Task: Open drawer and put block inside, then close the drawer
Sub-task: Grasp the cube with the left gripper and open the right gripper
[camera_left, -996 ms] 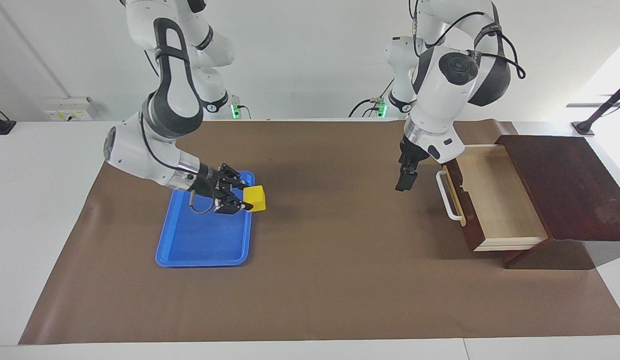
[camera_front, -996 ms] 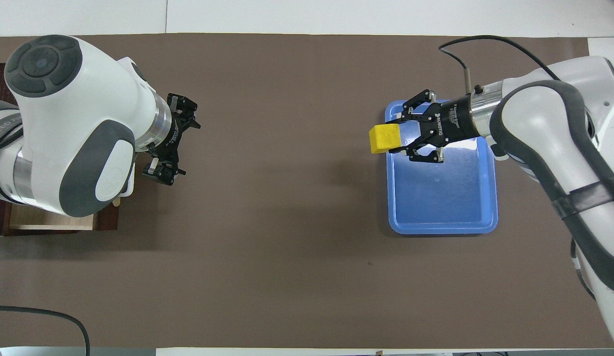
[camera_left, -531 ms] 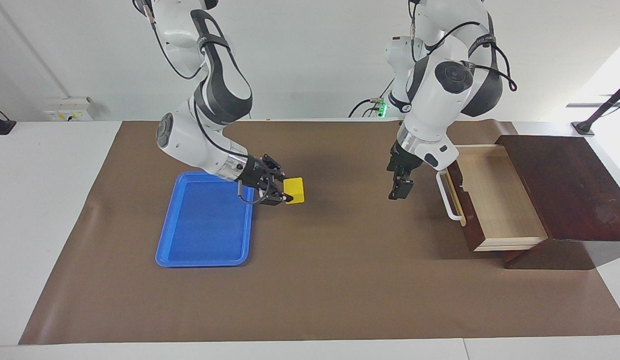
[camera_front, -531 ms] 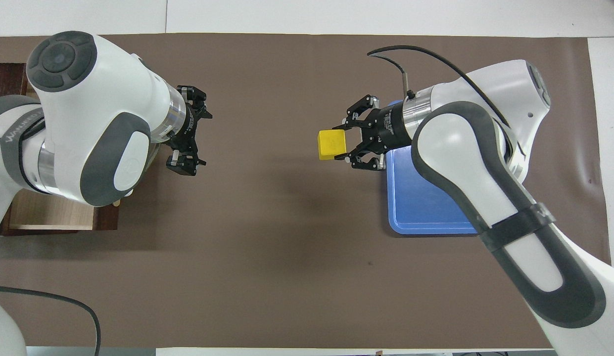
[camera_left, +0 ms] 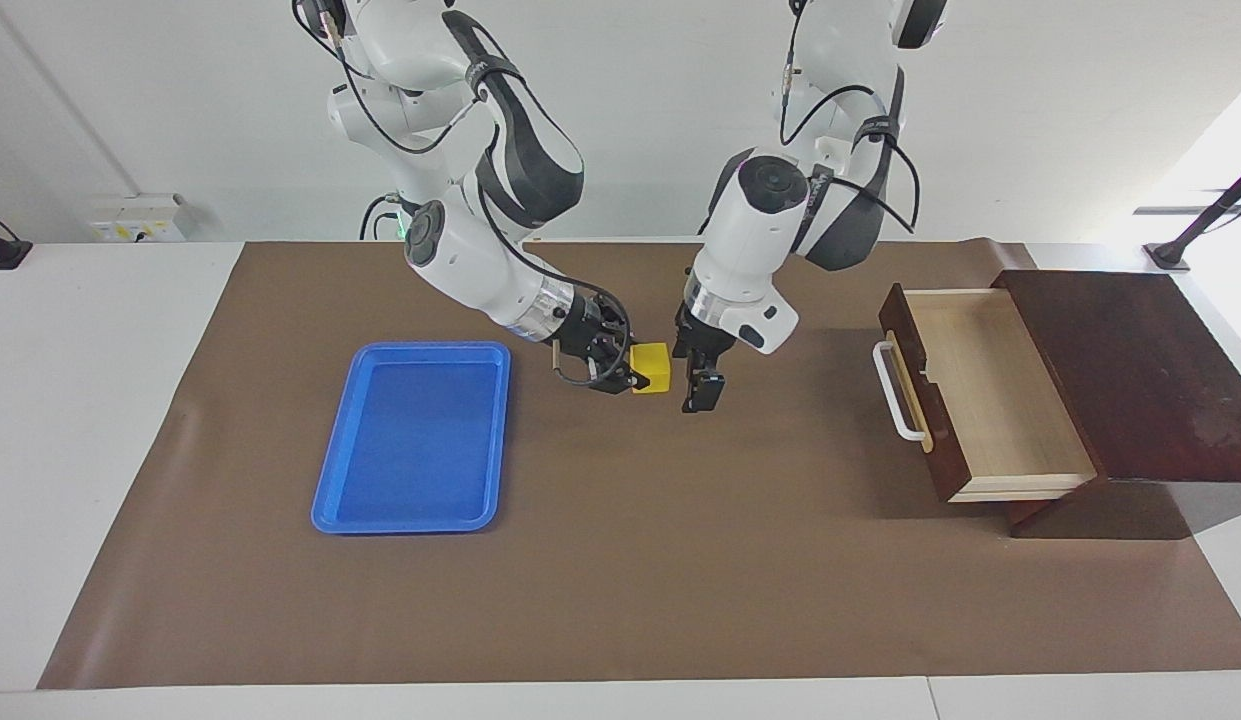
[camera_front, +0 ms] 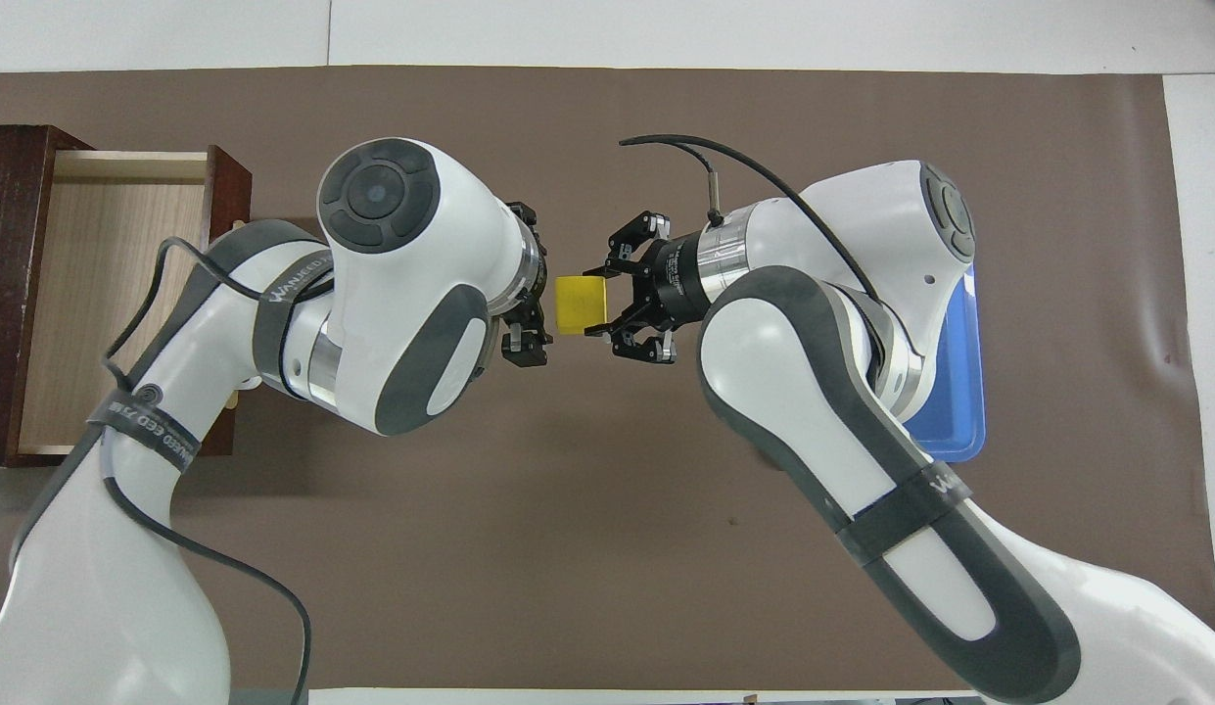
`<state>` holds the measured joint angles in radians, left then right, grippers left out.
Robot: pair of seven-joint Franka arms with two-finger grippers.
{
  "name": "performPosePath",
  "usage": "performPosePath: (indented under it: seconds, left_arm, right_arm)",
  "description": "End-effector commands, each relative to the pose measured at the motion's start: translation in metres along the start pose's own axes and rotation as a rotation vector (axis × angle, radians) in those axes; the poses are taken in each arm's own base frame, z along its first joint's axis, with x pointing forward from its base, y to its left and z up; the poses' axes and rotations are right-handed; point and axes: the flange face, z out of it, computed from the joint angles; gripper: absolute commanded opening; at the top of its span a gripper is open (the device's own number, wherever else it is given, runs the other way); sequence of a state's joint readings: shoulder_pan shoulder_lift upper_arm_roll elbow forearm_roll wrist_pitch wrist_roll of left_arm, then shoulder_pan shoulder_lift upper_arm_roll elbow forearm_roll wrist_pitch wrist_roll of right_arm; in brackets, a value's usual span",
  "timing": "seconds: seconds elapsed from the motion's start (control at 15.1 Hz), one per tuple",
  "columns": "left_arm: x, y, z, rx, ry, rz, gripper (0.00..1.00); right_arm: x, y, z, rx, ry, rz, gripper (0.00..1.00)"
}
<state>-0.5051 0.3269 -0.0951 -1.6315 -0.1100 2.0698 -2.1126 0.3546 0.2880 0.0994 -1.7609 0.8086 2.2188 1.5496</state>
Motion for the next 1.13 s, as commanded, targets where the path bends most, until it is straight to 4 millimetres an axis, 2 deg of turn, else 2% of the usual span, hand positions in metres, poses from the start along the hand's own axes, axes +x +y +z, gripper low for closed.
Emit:
performPosePath:
  seconds: [0.0, 0.13, 0.53, 0.73, 0.93, 1.0, 1.06]
  left_arm:
    - [-0.002, 0.008, -0.002, -0.016, -0.026, -0.060, 1.00]
    - [-0.009, 0.004, -0.001, -0.021, -0.031, -0.049, 1.00]
    - [-0.012, -0.001, 0.002, -0.007, -0.021, -0.039, 1.00]
    - [-0.014, -0.005, 0.004, -0.001, -0.018, -0.027, 0.66]
    - [-0.013, -0.004, 0.004, -0.001, -0.012, -0.020, 0.06]
    - [-0.013, -0.005, 0.004, 0.000, -0.010, -0.018, 0.00]
    - [-0.013, -0.005, 0.003, 0.002, -0.008, -0.015, 0.00]
  right_arm:
    - [0.004, 0.000, 0.001, 0.011, -0.008, 0.025, 0.00]
    - [0.004, 0.000, 0.000, 0.010, -0.008, 0.026, 0.00]
    - [0.004, 0.000, 0.000, 0.012, -0.008, 0.025, 0.00]
    - [0.004, 0.000, 0.000, 0.010, -0.008, 0.023, 0.00]
    - [0.006, -0.001, 0.000, 0.010, -0.007, 0.026, 0.00]
    - [0.006, -0.001, 0.000, 0.011, -0.006, 0.026, 0.00]
    - [0.006, -0.001, 0.000, 0.010, -0.007, 0.027, 0.00]
